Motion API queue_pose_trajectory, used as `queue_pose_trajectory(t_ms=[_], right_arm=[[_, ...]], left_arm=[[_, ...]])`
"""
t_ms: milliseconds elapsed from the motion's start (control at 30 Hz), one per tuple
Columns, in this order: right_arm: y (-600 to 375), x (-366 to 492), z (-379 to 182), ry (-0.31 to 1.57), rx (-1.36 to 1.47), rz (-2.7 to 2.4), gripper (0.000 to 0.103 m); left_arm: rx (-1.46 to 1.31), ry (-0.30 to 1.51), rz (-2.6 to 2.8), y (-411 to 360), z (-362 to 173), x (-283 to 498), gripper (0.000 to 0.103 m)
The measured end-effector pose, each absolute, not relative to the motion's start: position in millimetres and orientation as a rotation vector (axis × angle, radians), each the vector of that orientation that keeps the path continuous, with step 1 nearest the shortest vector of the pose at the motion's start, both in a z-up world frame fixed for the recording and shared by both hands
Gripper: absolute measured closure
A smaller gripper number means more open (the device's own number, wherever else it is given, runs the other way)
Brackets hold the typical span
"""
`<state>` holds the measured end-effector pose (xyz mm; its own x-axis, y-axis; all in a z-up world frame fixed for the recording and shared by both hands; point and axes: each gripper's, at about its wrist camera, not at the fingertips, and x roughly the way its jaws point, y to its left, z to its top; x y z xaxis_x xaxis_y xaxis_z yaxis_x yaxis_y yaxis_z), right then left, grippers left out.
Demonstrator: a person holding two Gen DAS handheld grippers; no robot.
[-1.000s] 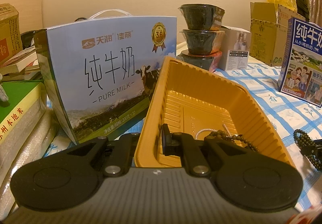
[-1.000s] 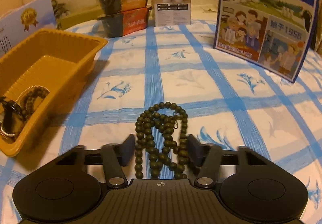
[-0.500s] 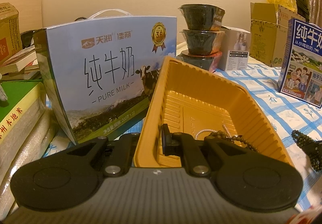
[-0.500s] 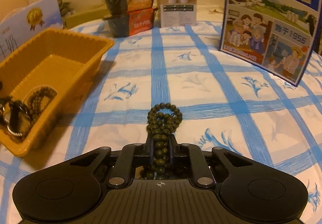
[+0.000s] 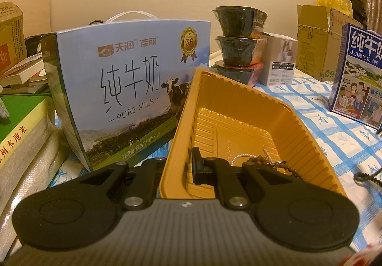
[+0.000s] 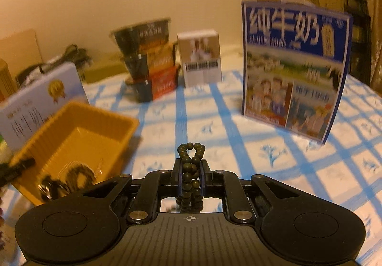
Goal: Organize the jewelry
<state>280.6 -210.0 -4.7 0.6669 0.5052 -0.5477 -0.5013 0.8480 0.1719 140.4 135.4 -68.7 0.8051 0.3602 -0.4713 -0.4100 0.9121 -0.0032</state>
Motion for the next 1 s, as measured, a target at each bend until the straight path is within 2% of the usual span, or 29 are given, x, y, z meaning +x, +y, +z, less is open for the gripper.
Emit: queue_pose_trajectory(t_ms=[367, 1000], right_arm=[[-217.6, 271.5, 50.4, 0.553, 0.045, 0.598, 0.089], [-211.3, 259.8, 98.4, 0.494, 0.055, 0.667, 0.089]], left_arm=[[-0.104, 0.48, 0.411, 132.8, -67.0, 141.2, 0.094], [-0.108, 0.474, 0.408, 132.1, -66.5, 140.3, 0.094]])
